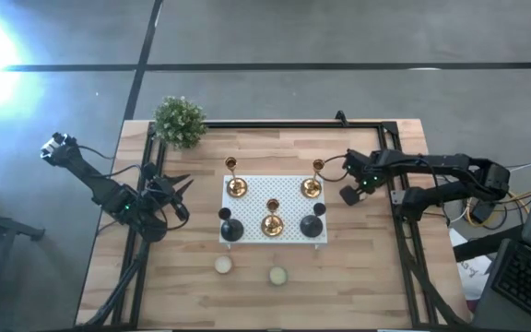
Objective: Pick & Place candle stick holders
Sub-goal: Put the right scented candle on the shelf
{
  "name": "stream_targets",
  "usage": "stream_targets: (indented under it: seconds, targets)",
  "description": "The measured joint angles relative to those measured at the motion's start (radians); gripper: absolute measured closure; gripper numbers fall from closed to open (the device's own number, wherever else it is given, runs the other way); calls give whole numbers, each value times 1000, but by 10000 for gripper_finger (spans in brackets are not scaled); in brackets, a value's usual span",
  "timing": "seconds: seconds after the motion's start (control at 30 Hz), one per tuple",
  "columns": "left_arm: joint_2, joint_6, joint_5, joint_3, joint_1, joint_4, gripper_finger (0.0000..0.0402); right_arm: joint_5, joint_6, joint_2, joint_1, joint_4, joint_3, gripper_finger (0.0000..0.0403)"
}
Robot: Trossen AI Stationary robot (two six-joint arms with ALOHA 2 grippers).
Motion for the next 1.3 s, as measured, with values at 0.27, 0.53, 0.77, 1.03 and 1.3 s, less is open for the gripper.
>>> stream_targets:
  seconds: [0.27,0.53,0.77,1.03,1.3]
  targets:
    - [0,0,0,0,0,0,319,13,35,-5,1,23,-32,52]
    - [0,0,0,0,0,0,319,35,34,-3,1,25,-28,68]
    - [0,0,0,0,0,0,319,40,58,-3,2,35,-28,78]
    - [0,0,1,0,0,0,319,39,87,-5,2,37,-28,116]
    - [0,0,1,0,0,0,319,35,99,-2,1,30,-16,116]
